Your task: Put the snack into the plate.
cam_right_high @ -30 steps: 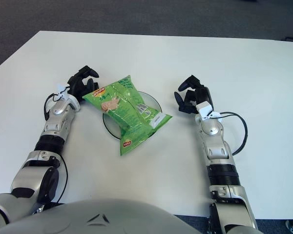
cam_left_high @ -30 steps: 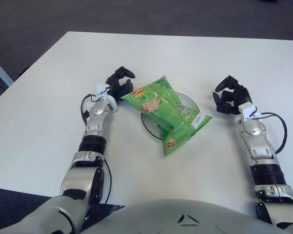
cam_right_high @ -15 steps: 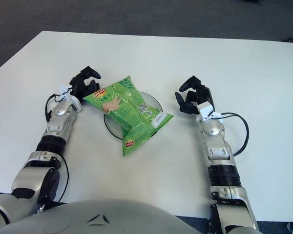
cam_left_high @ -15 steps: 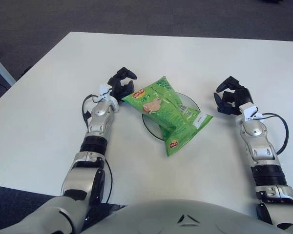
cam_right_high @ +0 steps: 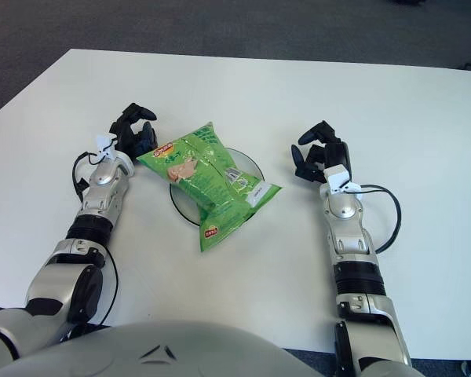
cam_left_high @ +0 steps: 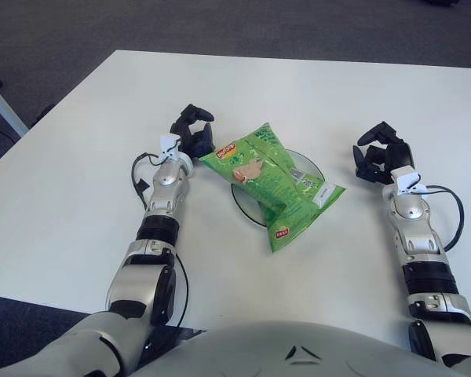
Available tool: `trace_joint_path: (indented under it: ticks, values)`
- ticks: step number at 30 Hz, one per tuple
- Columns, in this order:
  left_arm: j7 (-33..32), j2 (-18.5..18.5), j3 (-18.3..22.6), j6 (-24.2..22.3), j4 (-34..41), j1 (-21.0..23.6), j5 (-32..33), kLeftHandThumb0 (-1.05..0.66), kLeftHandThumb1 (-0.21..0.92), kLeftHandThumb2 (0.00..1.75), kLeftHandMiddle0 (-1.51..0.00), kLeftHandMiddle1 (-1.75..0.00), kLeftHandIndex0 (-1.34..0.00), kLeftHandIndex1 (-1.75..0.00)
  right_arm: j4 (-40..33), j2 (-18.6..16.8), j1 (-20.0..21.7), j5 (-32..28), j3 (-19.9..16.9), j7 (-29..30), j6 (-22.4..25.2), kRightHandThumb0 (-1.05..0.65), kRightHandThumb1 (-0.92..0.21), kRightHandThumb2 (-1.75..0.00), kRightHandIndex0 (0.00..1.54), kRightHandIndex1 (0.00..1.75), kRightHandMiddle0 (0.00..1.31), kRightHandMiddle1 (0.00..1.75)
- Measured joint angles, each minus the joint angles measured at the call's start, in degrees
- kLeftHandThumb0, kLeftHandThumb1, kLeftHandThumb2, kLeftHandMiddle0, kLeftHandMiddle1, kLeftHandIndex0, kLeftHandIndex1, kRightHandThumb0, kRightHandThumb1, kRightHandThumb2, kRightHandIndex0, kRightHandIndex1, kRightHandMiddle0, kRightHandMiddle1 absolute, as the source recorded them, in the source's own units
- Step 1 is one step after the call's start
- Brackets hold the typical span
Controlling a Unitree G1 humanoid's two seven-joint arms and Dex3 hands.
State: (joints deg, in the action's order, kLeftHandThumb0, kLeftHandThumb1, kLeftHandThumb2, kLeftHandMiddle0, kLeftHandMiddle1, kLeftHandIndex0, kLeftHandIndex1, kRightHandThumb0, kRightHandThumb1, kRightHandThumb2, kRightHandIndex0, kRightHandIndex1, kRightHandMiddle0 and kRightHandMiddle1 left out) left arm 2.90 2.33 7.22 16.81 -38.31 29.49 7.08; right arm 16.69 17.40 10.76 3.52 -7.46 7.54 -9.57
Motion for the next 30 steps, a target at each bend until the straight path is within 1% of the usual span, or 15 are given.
trace_joint_path:
  ticks: [3, 5, 10, 16, 22, 26, 30]
  values:
    - [-1.22, -0.24, 0.49, 1.33, -1.10, 0.62, -0.24, -0.41, 0.55, 1.02, -1.22, -1.75, -0.43, -1.75, 1.66, -0.66, 0.80, -2.07, -2.04, 0.60, -3.00, -0.43, -0.47, -1.13, 1.13, 1.75, 0.50, 1.75]
    - [-1.74, -0.27, 0.83, 2.07, -1.91, 0.92, -0.27, -0.41, 0.56, 1.02, -1.22, -1.75, -0.43, -1.75, 2.84, -1.08, 1.33, -3.21, -3.15, 0.99, -4.17, -0.44, -0.45, -1.15, 1.15, 1.75, 0.51, 1.75]
    - [-1.97, -0.28, 1.40, 3.14, -3.81, 1.92, -0.43, -0.41, 0.57, 1.00, -1.20, -1.75, -0.42, -1.75, 5.26, -1.75, 2.55, -5.56, -4.75, 0.86, -8.42, -0.45, -0.42, -1.18, 1.20, 1.75, 0.53, 1.75]
    - [-2.02, -0.33, 1.57, 4.10, -5.77, 3.12, -0.64, -0.41, 0.58, 0.99, -1.17, -1.75, -0.42, -1.75, 8.17, -2.50, 4.33, -7.06, -5.55, 0.64, -13.26, -0.45, -0.42, -1.19, 1.22, 1.75, 0.54, 1.75]
    - [-2.01, -0.33, 1.57, 5.05, -7.58, 4.05, -0.85, -0.41, 0.58, 0.99, -1.15, -1.75, -0.42, -1.75, 11.18, -2.81, 5.95, -7.13, -5.92, 0.36, -16.41, -0.45, -0.42, -1.19, 1.21, 1.75, 0.53, 1.75]
    - [-1.87, -0.32, 1.50, 6.10, -8.87, 4.66, -1.08, -0.41, 0.57, 0.99, -1.17, -1.75, -0.42, -1.75, 12.95, -2.83, 6.65, -7.15, -6.07, 0.36, -18.27, -0.44, -0.42, -1.18, 1.19, 1.75, 0.53, 1.75]
    - [-1.82, -0.26, 1.43, 7.03, -9.66, 4.99, -1.57, -0.41, 0.56, 1.01, -1.19, -1.75, -0.43, -1.75, 14.23, -2.84, 7.14, -7.34, -6.27, 0.11, -19.94, -0.44, -0.43, -1.17, 1.21, 1.75, 0.52, 1.75]
